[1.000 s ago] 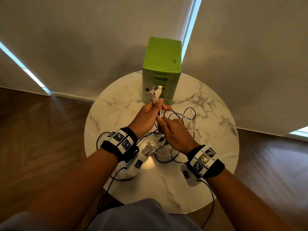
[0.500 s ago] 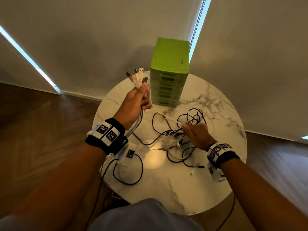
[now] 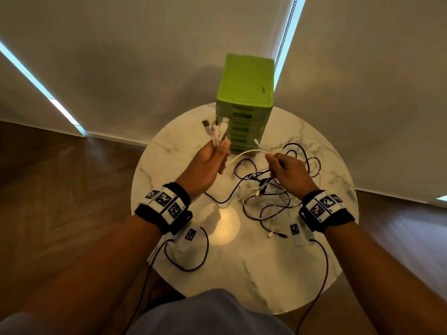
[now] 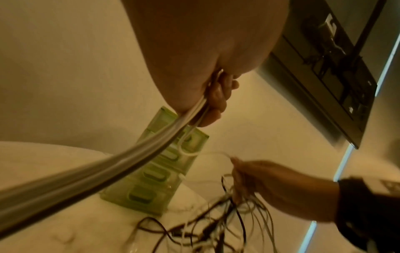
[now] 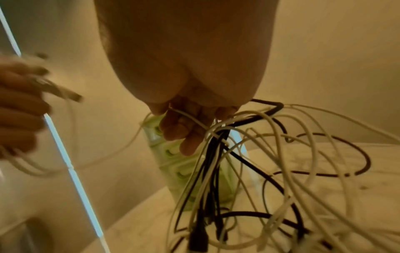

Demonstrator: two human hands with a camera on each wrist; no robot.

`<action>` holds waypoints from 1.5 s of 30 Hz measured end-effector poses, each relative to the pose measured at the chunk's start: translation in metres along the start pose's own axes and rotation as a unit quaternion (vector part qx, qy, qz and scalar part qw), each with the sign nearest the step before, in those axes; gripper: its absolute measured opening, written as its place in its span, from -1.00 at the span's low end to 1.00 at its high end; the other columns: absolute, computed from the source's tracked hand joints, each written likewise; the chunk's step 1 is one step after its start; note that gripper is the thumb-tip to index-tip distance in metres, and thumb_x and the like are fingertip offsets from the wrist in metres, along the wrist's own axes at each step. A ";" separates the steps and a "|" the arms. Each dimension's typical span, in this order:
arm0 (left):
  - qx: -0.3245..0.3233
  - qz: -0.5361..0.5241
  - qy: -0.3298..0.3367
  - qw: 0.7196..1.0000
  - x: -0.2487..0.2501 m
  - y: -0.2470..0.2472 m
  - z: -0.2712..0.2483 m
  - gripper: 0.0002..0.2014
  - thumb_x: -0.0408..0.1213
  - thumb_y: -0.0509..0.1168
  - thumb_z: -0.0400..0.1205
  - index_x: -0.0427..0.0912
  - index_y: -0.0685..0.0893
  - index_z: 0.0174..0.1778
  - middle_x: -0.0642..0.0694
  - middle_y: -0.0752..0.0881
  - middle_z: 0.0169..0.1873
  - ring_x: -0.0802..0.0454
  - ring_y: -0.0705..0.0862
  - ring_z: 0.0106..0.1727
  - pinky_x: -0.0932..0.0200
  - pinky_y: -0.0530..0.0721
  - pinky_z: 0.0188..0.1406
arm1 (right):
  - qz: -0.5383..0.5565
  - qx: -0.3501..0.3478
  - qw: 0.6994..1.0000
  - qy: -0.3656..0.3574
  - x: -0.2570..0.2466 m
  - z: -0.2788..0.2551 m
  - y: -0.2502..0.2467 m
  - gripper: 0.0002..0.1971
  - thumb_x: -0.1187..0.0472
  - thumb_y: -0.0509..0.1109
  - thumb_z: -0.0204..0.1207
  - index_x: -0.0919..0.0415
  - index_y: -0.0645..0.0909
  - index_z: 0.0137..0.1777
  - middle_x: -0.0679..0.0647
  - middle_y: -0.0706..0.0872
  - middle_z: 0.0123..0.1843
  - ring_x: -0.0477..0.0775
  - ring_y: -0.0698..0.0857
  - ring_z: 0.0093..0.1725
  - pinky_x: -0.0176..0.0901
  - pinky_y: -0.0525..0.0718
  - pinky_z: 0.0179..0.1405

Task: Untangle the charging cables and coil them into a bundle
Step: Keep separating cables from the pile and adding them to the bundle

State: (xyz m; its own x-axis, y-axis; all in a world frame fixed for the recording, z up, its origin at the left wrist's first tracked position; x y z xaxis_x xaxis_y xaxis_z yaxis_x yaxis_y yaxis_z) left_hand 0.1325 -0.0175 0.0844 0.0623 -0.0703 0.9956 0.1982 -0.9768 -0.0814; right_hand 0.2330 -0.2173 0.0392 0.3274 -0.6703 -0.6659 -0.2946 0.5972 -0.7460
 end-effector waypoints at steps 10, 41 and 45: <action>0.002 -0.031 -0.080 0.996 -0.021 0.045 0.014 -0.70 0.08 0.26 0.75 -0.03 0.70 -0.15 -0.17 0.55 -0.31 -0.06 0.51 -0.25 -0.01 0.53 -0.14 | -0.002 -0.036 0.981 -0.188 -0.069 -0.023 0.014 -0.87 -0.02 0.20 0.78 -0.21 0.44 -0.03 -0.28 0.57 -0.30 -0.34 0.59 -0.30 -0.10 0.53 -0.19; -0.031 0.118 -0.022 0.992 -0.035 0.017 0.023 -0.67 0.05 0.22 0.77 -0.10 0.60 0.30 0.15 0.48 -0.50 0.14 0.45 -0.41 0.08 0.47 -0.24 | -0.048 -0.027 0.987 -0.149 -0.007 -0.009 0.010 -0.72 0.41 0.43 0.51 0.14 0.75 0.15 0.00 0.54 0.10 -0.08 0.51 0.10 -0.35 0.51 0.09; -0.045 0.111 -0.022 0.993 -0.030 0.028 0.022 -0.71 0.08 0.22 0.77 -0.02 0.62 0.25 0.19 0.50 -0.56 0.21 0.42 -0.46 0.14 0.43 -0.33 | -0.045 -0.039 0.993 -0.104 -0.004 -0.022 0.025 -0.84 0.26 0.49 0.54 0.13 0.70 0.11 -0.02 0.61 -0.04 -0.06 0.56 -0.16 -0.22 0.56 -0.12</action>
State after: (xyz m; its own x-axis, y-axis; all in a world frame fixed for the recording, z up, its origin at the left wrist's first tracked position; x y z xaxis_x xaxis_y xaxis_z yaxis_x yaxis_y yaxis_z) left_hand 0.1579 -0.0379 0.0508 0.1368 -0.2783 0.9507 0.0875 -0.9526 -0.2914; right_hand 0.2042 -0.2089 0.0232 0.5311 -0.6101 -0.5879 -0.3211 0.4972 -0.8060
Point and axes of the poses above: each hand's wrist, its own z-axis towards the middle knuckle, its own y-axis out of the palm, x = y × z, the point moved 9 cm from there along z, towards the middle knuckle
